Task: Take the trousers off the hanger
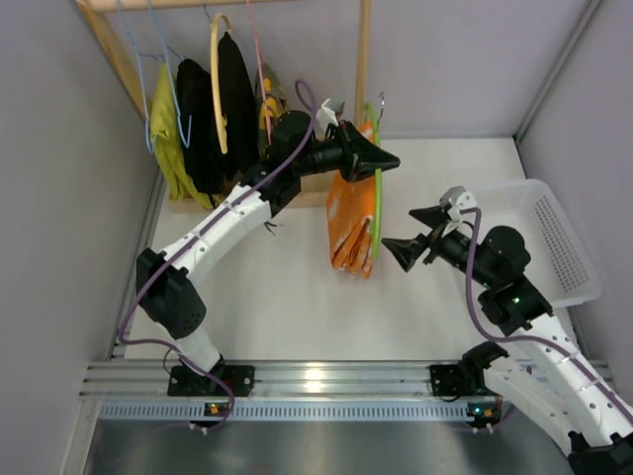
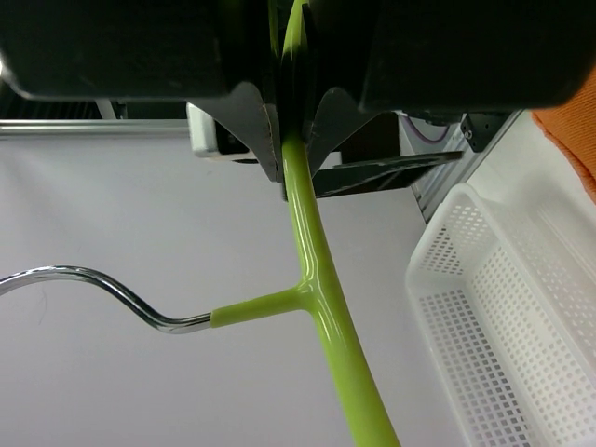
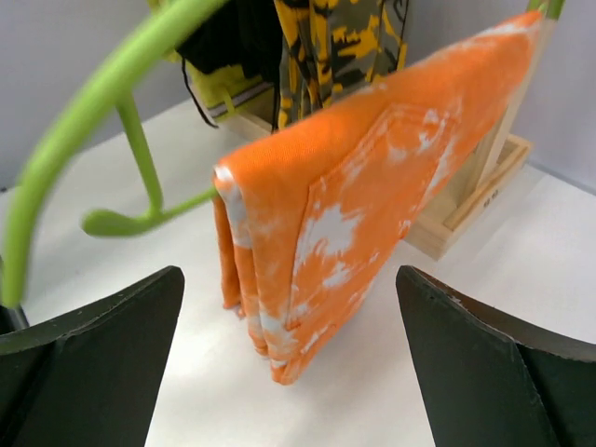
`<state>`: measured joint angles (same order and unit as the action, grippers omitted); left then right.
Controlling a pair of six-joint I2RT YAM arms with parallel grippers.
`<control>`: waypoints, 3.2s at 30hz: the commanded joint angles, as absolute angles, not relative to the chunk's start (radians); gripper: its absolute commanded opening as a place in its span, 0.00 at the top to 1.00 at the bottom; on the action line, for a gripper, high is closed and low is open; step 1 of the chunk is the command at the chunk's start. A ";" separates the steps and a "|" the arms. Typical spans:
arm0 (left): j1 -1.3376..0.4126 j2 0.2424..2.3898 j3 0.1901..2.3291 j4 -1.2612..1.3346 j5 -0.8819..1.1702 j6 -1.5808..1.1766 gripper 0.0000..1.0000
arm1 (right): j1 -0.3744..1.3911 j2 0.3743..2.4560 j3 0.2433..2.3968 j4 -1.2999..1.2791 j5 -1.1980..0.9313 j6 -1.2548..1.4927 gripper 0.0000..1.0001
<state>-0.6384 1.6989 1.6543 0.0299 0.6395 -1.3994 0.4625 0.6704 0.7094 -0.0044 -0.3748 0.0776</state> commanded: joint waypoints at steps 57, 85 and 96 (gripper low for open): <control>-0.635 1.658 1.907 0.204 0.589 -1.413 1.00 | 0.600 1.054 0.354 0.745 -0.156 -0.106 0.01; -0.650 1.661 1.904 0.212 0.572 -1.445 1.00 | 0.637 1.184 0.511 0.732 -0.146 -0.093 0.01; -0.650 1.667 1.916 0.212 0.563 -1.442 1.00 | 0.680 1.181 0.483 0.704 -0.068 -0.120 0.01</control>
